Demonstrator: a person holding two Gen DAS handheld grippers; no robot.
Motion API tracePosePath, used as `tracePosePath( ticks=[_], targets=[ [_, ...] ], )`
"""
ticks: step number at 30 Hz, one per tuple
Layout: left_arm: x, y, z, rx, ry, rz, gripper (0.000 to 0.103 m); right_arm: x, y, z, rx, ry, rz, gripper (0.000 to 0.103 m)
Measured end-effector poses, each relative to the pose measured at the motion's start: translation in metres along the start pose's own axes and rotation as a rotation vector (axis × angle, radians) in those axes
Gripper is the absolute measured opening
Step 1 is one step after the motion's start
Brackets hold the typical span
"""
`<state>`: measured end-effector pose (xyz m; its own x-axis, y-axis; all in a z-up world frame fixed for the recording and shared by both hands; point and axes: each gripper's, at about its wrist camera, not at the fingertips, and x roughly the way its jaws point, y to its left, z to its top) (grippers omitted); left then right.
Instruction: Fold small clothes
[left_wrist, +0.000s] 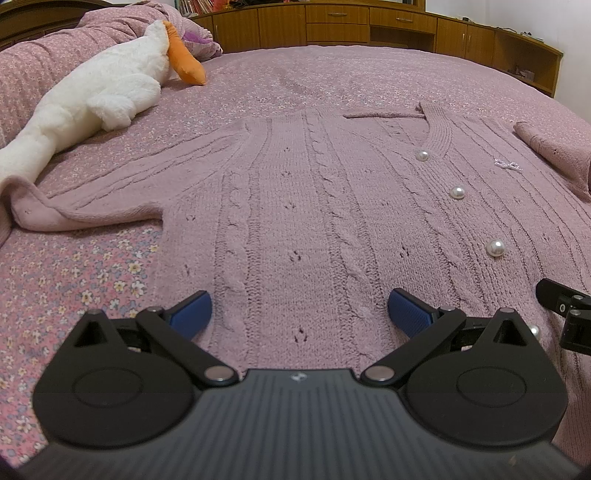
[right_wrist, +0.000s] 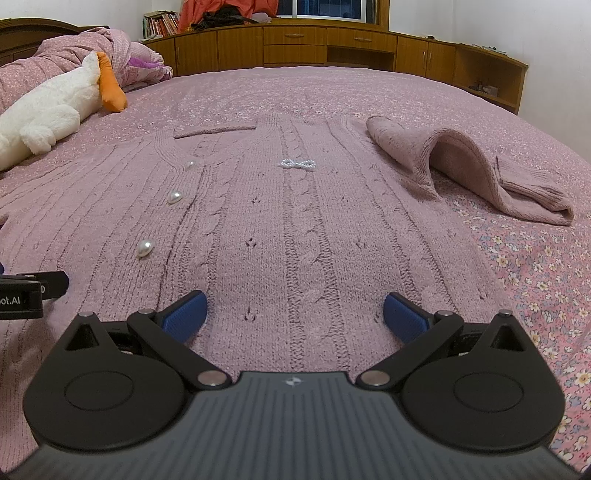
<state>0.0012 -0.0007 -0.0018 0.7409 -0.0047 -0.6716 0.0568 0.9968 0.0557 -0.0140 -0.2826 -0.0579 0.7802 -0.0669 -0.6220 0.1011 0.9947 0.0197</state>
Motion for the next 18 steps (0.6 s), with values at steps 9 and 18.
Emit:
tracePosePath(
  ticks=[9, 18],
  targets=[
    [0.0, 0.0001, -0.0001, 0.0, 0.0, 0.0, 0.103, -0.0001, 0.0005, -0.0004, 0.0, -0.001, 0.0, 0.103],
    [0.0001, 0.0003, -0.0001, 0.0, 0.0, 0.0, 0.103, 0.0003, 0.0018, -0.0021, 0.004, -0.003, -0.001, 0.103]
  ],
)
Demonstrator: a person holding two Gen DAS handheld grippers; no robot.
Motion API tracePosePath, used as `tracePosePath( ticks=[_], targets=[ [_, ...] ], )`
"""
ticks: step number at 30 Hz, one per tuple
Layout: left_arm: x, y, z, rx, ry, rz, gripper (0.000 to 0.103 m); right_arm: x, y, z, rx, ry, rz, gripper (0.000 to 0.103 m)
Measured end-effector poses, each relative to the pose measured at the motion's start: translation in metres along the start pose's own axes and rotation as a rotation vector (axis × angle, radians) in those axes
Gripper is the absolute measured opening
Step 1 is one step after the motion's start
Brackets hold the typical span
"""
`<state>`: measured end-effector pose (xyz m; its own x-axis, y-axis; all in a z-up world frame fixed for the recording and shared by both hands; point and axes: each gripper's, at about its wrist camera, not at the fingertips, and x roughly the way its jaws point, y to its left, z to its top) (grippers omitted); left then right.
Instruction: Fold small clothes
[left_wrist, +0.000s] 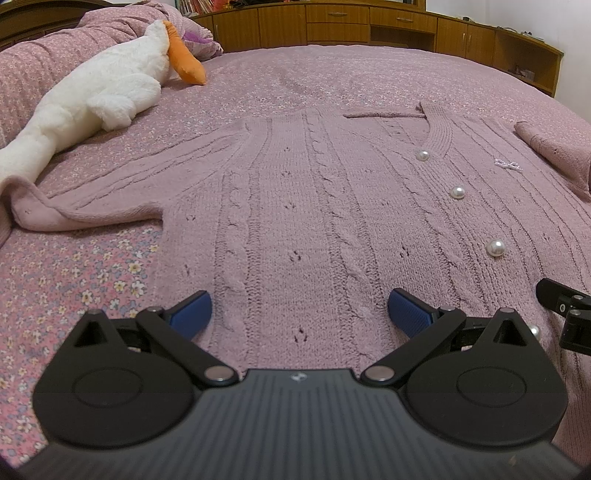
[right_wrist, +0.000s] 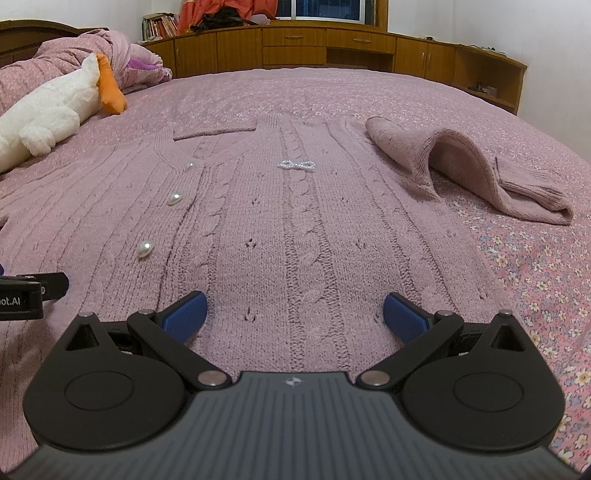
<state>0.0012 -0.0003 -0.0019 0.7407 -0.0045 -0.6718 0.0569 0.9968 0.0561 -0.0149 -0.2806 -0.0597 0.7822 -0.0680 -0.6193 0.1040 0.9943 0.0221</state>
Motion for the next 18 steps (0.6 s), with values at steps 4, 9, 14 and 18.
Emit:
tracePosePath(
  ticks=[4, 9, 14, 18],
  targets=[
    [-0.001, 0.0, 0.003, -0.001, 0.012, 0.003, 0.103, -0.001, -0.001, 0.0, 0.011, -0.009, 0.001, 0.103],
    [-0.002, 0.001, 0.008, -0.006, 0.04, 0.007, 0.103, -0.001, -0.002, 0.003, 0.004, 0.007, 0.002, 0.103],
    [0.0, 0.0, 0.012, -0.016, 0.075, 0.012, 0.103, 0.001, -0.004, 0.007, -0.014, 0.043, 0.02, 0.103],
    [-0.002, 0.0, 0.014, -0.017, 0.105, 0.009, 0.103, 0.003, -0.008, 0.014, -0.019, 0.078, 0.053, 0.103]
  ],
)
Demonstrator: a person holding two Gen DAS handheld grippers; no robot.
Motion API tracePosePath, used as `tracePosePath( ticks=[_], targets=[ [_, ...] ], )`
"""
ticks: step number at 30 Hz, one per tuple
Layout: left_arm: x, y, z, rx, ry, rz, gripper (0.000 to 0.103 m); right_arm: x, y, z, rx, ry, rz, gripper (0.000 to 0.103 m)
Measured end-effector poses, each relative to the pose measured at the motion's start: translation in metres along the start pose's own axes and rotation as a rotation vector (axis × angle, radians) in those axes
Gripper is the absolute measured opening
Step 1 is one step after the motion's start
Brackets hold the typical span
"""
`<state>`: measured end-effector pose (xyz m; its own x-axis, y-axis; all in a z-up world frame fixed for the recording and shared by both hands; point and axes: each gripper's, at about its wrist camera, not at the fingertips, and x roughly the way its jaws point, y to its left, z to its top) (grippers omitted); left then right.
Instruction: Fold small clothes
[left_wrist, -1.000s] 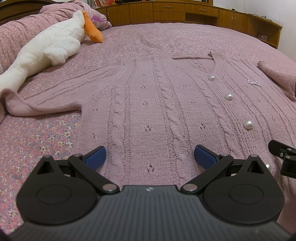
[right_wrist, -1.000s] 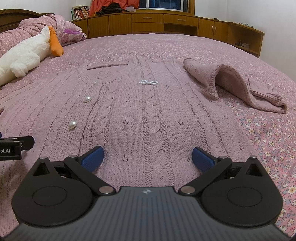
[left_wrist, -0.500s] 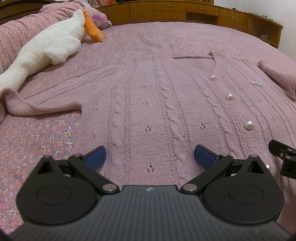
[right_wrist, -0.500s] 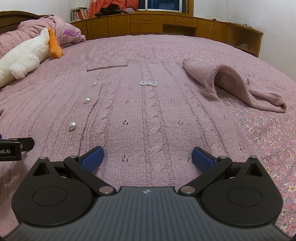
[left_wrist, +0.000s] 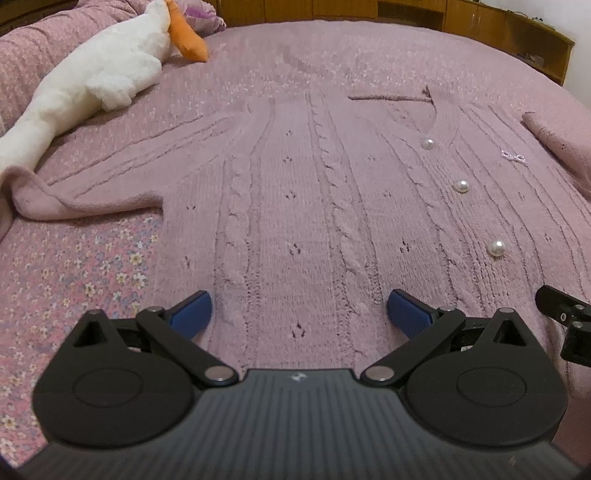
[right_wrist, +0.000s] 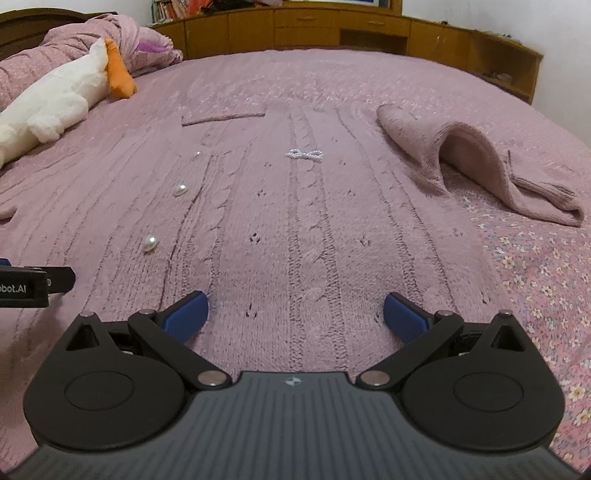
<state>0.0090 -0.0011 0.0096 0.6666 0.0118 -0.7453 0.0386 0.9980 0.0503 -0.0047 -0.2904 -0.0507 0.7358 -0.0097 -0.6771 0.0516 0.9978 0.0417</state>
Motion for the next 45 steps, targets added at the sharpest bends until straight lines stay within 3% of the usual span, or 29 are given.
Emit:
tracePosePath(
  ticks=[8, 15, 18, 31, 37, 45],
  targets=[
    [-0.009, 0.004, 0.005, -0.047, 0.052, -0.014, 0.103, -0.008, -0.011, 0.01, 0.042, 0.05, 0.099, 0.103],
    [-0.02, 0.009, 0.016, -0.084, 0.055, -0.029, 0.103, -0.02, -0.049, 0.037, 0.227, 0.063, 0.242, 0.103],
    [-0.021, 0.008, 0.02, -0.084, 0.052, -0.025, 0.103, -0.018, -0.073, 0.047, 0.304, 0.07, 0.262, 0.103],
    [-0.013, 0.002, 0.024, -0.073, 0.074, -0.001, 0.103, -0.008, -0.211, 0.06, 0.508, 0.019, 0.11, 0.103],
    [-0.005, -0.003, 0.022, -0.056, 0.099, 0.012, 0.103, 0.009, -0.266, 0.06, 0.652, -0.002, 0.083, 0.103],
    [-0.003, -0.008, 0.024, -0.033, 0.104, 0.036, 0.103, 0.014, -0.284, 0.075, 0.585, -0.072, -0.053, 0.103]
  ],
)
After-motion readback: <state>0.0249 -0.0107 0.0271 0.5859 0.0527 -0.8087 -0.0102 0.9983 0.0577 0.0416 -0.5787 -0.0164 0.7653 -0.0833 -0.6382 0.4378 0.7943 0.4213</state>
